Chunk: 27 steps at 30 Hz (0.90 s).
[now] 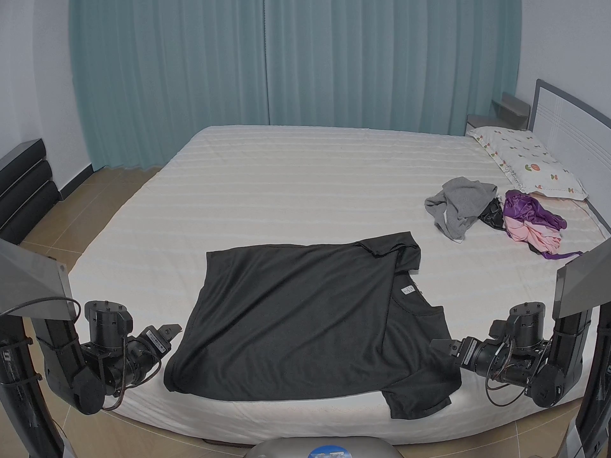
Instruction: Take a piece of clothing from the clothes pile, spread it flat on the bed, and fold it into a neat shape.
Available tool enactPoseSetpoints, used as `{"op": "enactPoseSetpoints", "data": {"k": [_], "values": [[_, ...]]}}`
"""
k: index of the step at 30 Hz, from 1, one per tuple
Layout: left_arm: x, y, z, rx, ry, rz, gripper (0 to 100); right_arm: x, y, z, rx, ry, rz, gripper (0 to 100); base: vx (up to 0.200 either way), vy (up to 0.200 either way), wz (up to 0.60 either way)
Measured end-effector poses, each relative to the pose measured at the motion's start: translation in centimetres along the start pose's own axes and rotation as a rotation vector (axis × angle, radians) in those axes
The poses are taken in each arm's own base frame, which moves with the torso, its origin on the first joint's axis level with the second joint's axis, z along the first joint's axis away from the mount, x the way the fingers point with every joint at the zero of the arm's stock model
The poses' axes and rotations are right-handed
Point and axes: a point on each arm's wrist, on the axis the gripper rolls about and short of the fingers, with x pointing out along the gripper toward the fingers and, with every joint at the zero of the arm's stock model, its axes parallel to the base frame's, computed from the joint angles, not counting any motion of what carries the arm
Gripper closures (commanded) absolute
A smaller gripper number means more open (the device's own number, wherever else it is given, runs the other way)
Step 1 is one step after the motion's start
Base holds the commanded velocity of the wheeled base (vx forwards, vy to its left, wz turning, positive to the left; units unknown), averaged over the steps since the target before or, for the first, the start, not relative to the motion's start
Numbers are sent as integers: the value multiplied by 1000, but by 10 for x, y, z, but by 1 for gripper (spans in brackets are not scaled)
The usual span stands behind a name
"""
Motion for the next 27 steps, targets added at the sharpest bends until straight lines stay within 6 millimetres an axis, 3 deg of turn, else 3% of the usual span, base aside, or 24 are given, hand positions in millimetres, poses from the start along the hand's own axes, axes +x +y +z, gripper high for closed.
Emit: {"op": "enactPoseSetpoints", "data": {"k": [16,22,27], "values": [[-1,-1,0,-11,24,-24,0,3,0,0,0,0,3,0,0,13,0],[-3,-3,-5,3,42,-33,0,4,1,0,-1,2,3,0,200,0,0],[-3,-5,-10,11,57,-37,0,4,1,0,-2,3,4,0,0,0,0]]}}
